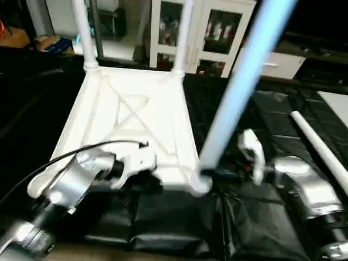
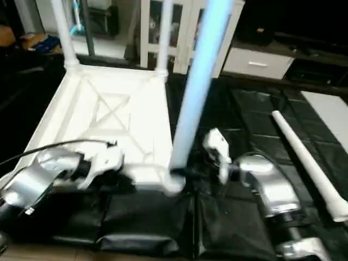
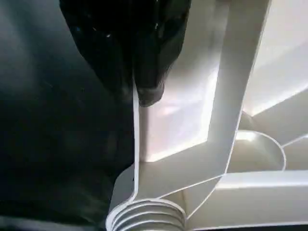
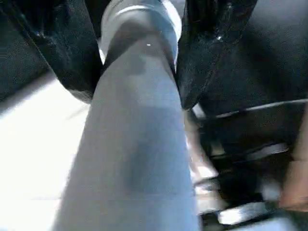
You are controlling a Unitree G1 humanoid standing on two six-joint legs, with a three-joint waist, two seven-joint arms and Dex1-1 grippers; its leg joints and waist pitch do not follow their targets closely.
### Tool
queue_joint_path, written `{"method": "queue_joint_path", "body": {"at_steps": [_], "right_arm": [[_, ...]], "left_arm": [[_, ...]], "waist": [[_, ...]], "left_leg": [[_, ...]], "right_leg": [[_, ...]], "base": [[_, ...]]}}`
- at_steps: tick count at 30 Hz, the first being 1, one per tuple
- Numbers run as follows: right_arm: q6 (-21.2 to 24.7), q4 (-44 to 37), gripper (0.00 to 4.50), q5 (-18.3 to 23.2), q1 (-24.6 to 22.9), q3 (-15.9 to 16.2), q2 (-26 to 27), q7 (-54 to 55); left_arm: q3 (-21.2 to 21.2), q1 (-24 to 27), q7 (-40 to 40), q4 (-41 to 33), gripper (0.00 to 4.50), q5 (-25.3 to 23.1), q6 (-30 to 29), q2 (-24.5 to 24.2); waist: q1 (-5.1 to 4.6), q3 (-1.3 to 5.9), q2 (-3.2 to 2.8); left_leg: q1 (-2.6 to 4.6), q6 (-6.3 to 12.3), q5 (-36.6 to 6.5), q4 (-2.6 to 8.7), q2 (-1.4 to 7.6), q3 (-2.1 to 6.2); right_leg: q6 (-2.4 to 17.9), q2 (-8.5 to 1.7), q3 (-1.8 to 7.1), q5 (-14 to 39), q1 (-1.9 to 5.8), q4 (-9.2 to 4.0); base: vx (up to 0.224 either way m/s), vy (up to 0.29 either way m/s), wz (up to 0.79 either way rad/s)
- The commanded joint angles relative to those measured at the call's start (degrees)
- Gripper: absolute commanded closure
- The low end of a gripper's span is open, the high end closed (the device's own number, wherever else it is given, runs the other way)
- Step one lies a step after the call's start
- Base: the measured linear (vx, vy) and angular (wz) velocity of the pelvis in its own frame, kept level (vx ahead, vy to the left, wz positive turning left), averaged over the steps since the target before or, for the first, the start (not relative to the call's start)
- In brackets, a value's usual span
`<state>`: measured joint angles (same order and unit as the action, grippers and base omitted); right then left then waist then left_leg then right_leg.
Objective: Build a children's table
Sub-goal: Rotate leg to tighten
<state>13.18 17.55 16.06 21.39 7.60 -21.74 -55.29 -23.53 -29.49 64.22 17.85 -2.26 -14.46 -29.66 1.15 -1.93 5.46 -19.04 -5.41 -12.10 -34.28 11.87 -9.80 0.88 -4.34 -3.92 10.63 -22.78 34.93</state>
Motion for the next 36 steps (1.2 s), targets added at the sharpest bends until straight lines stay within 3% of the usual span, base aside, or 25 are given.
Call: {"method": "queue_joint_path", "body": {"at_steps": [1,3,4,5,7,10,12,14,15,16,17,19,20,21,22,23,24,26,27,28,29,30,31,33,36], "right_arm": [[2.5,3.7,2.63,-7.1,-0.5,-1.6,3.2,17.1],[3.2,4.2,2.64,-8.9,-0.5,-2.1,5.4,23.5],[2.8,6.2,2.64,-10.7,-0.2,-3.8,9.8,34.5],[2.1,7.5,2.64,-10.9,0.1,-5.2,12.3,40.0],[-0.4,11.2,2.64,-11.2,1.3,-6.0,17.8,48.4],[-2.4,12.0,2.64,-10.8,2.1,-5.8,20.0,49.2],[-5.4,11.4,2.64,-7.5,3.1,-6.7,22.4,45.3],[-4.9,9.7,2.64,-2.9,3.2,-6.6,23.0,37.1],[-4.9,8.6,2.64,-2.8,3.0,-6.1,22.6,35.5],[-5.0,6.2,2.30,-3.1,2.4,-4.9,21.4,32.3],[-4.8,4.2,2.09,-3.1,2.0,-4.5,20.1,30.3],[-4.7,1.5,1.95,-3.0,1.6,-4.3,17.8,29.4],[-4.0,-0.4,1.95,-2.2,1.5,-4.6,15.8,28.5],[-3.4,-0.9,1.68,-1.7,1.5,-4.8,15.0,27.9],[1.9,-4.5,1.53,2.9,1.1,-5.0,10.7,20.8],[2.7,-5.0,1.53,3.7,1.1,-5.0,10.1,19.7],[2.7,-5.0,1.51,3.7,1.1,-5.0,10.1,19.7],[3.0,-6.8,1.51,4.7,0.3,-4.2,4.0,10.7],[3.2,-8.1,1.51,5.5,-0.4,-3.8,0.2,4.5],[3.5,-9.5,1.51,6.4,-1.5,-3.3,-4.3,-3.2],[3.6,-9.7,1.51,6.6,-1.6,-3.3,-4.9,-4.1],[3.9,-10.0,1.51,6.9,-2.0,-3.2,-6.0,-6.0],[4.0,-10.3,1.51,7.2,-2.4,-3.0,-7.1,-7.9],[4.4,-10.7,1.51,7.5,-2.8,-2.9,-8.2,-9.7],[4.8,-11.2,1.51,7.7,-3.7,-1.8,-10.3,-13.5]], "left_arm": [[-0.7,-2.2,-6.4,5.2,4.50,-3.8,-1.1,1.6],[-0.3,-3.4,-9.0,6.4,4.50,-4.4,-2.5,2.6],[1.1,-5.1,-14.5,7.7,4.50,-5.1,-6.2,4.8],[1.9,-5.8,-17.0,8.1,4.50,-5.1,-8.1,5.9],[2.9,-7.1,-21.0,8.5,4.50,-5.5,-10.1,8.3],[2.8,-7.1,-20.0,7.8,4.50,-5.4,-10.6,8.9],[2.5,-6.9,-18.7,8.3,4.50,-5.7,-9.4,8.7],[2.4,-6.3,-17.5,8.0,4.50,-5.5,-8.8,8.0],[2.2,-6.2,-17.2,8.1,4.50,-5.6,-8.4,7.8],[2.0,-6.0,-16.3,8.3,4.50,-5.4,-7.5,7.2],[1.9,-5.6,-15.8,8.1,4.50,-5.3,-7.5,6.8],[1.4,-5.2,-14.9,7.7,4.50,-4.8,-6.7,5.9],[0.8,-4.7,-13.7,7.1,4.50,-4.5,-5.4,5.1],[0.7,-4.5,-13.4,6.9,4.50,-4.5,-5.2,4.9],[-0.4,-3.1,-9.0,4.7,4.50,-3.4,-2.4,3.1],[-0.5,-2.9,-8.3,4.4,4.50,-3.2,-2.0,2.9],[-0.5,-2.9,-8.3,4.4,4.50,-3.2,-2.0,2.9],[-1.5,-0.9,-3.1,0.7,4.50,-1.5,-0.9,0.9],[-2.2,0.4,0.1,-1.8,4.50,-0.6,-0.6,-0.5],[-3.1,1.9,3.5,-4.3,4.50,0.3,0.6,-1.9],[-3.2,2.1,3.9,-4.5,4.50,0.5,0.7,-2.0],[-3.5,2.4,4.6,-4.9,4.50,0.6,1.1,-2.3],[-3.6,2.9,5.4,-5.6,4.50,1.1,1.3,-2.5],[-3.8,3.4,6.3,-6.5,4.50,1.8,1.2,-2.8],[-4.0,4.4,8.6,-9.1,4.50,3.7,0.0,-3.4]], "waist": [[-0.76,1.79,-0.65],[-1.68,1.87,-0.80],[-2.10,2.06,-1.57],[-2.69,2.08,-1.73],[-3.61,1.83,-2.41],[-4.04,1.49,-2.49],[-4.58,1.10,-2.51],[-5.09,1.20,-2.61],[-5.11,1.23,-2.70],[-4.82,1.37,-2.54],[-4.50,1.51,-2.55],[-3.58,1.91,-2.01],[-3.43,1.86,-2.06],[-3.25,2.07,-1.74],[-3.04,2.07,-1.71],[-2.82,2.39,-1.73],[-2.58,2.54,-1.72],[-1.94,2.75,-2.00],[-1.51,3.27,-2.07],[-1.37,3.36,-1.85],[-1.08,3.49,-1.98],[-0.63,3.38,-1.83],[-0.41,3.34,-1.67],[-0.08,3.14,-1.67],[0.66,2.90,-1.60]], "left_leg": [[-0.07,-2.11,-21.1,4.52,0.76,1.07],[0.13,-2.96,-23.3,4.50,0.59,1.55],[0.02,-2.85,-24.1,4.80,0.97,2.00],[-0.30,-2.96,-24.7,5.25,1.29,2.26],[0.11,-2.99,-29.1,5.44,1.38,2.79],[0.77,-2.02,-32.6,5.56,1.50,2.84],[1.28,-1.67,-35.6,5.61,1.49,2.82],[1.22,-1.60,-36.2,5.66,1.55,2.97],[1.00,-1.65,-35.9,5.74,1.66,3.09],[0.17,-1.62,-32.8,5.96,1.68,2.99],[0.16,-1.55,-31.0,5.86,1.63,2.76],[-0.53,-0.42,-21.9,5.70,1.50,1.72],[-0.42,-0.08,-20.8,5.64,1.54,1.46],[-0.58,0.43,-18.6,5.54,1.49,1.31],[-0.98,1.26,-17.1,5.52,1.45,1.21],[-0.93,1.65,-15.9,5.27,1.62,1.03],[-0.84,2.26,-12.9,4.97,1.71,0.56],[-0.45,2.72,-11.5,4.42,1.72,-0.07],[-0.94,3.42,-7.5,4.16,1.70,-0.10],[-1.01,4.32,-5.0,3.84,1.58,-0.30],[-0.85,5.58,-2.8,3.63,1.51,-0.34],[-0.69,8.13,0.8,3.34,1.31,-0.72],[-0.81,9.80,1.4,3.15,1.12,-0.88],[-1.04,10.03,0.1,3.24,1.33,-0.72],[-0.61,7.47,-2.8,3.59,1.81,-0.58]], "right_leg": [[0.9,-3.42,1.40,38.2,1.17,-6.96],[-0.3,-3.44,0.56,40.0,1.04,-7.62],[0.7,-3.73,0.36,37.2,1.68,-7.40],[2.1,-3.84,-0.15,33.6,1.99,-7.25],[3.0,-3.81,-1.16,31.3,1.92,-7.84],[3.2,-3.85,-1.83,29.8,2.03,-8.48],[2.8,-3.98,-2.55,31.2,1.72,-9.03],[2.7,-4.36,-2.71,31.2,2.22,-9.04],[2.9,-4.54,-2.58,30.4,2.48,-8.84],[4.3,-4.89,-1.70,27.4,2.78,-8.29],[5.0,-5.04,-1.23,26.2,2.62,-8.10],[7.9,-4.85,0.14,19.5,2.61,-6.85],[8.3,-4.77,0.34,18.9,2.32,-6.63],[8.4,-4.60,0.54,18.4,2.56,-6.21],[8.3,-4.27,0.77,18.5,2.79,-5.93],[8.3,-4.36,0.99,17.5,2.84,-5.72],[9.4,-4.23,1.44,13.7,2.32,-5.17],[12.0,-3.95,1.68,10.5,1.94,-4.51],[13.3,-3.78,1.75,4.6,2.65,-3.55],[14.1,-3.63,1.89,0.7,2.59,-3.05],[15.3,-3.49,1.88,-3.3,2.69,-2.54],[17.1,-3.32,2.03,-9.2,2.33,-2.01],[18.2,-3.37,2.10,-10.1,2.38,-1.85],[17.9,-3.77,2.09,-5.8,2.62,-2.05],[16.2,-3.73,1.98,1.5,2.44,-2.58]], "base": [[-0.069,0.010,-0.10],[-0.033,0.005,-0.05],[-0.060,0.024,-0.12],[-0.059,0.039,-0.14],[-0.075,0.045,-0.17],[0.000,0.000,0.00],[0.000,0.000,0.00],[0.000,0.000,0.00],[0.000,0.000,0.00],[0.000,0.000,0.00],[0.000,0.000,0.00],[0.000,0.000,0.00],[0.000,0.000,0.00],[0.000,0.000,0.00],[0.000,0.000,0.00],[0.000,0.000,0.00],[0.076,-0.043,0.06],[0.080,-0.046,0.06],[0.094,-0.041,0.03],[0.094,-0.041,0.03],[0.110,-0.022,0.06],[0.094,-0.011,0.08],[0.094,-0.011,0.08],[0.000,0.000,0.00],[0.000,0.000,0.00]]}}
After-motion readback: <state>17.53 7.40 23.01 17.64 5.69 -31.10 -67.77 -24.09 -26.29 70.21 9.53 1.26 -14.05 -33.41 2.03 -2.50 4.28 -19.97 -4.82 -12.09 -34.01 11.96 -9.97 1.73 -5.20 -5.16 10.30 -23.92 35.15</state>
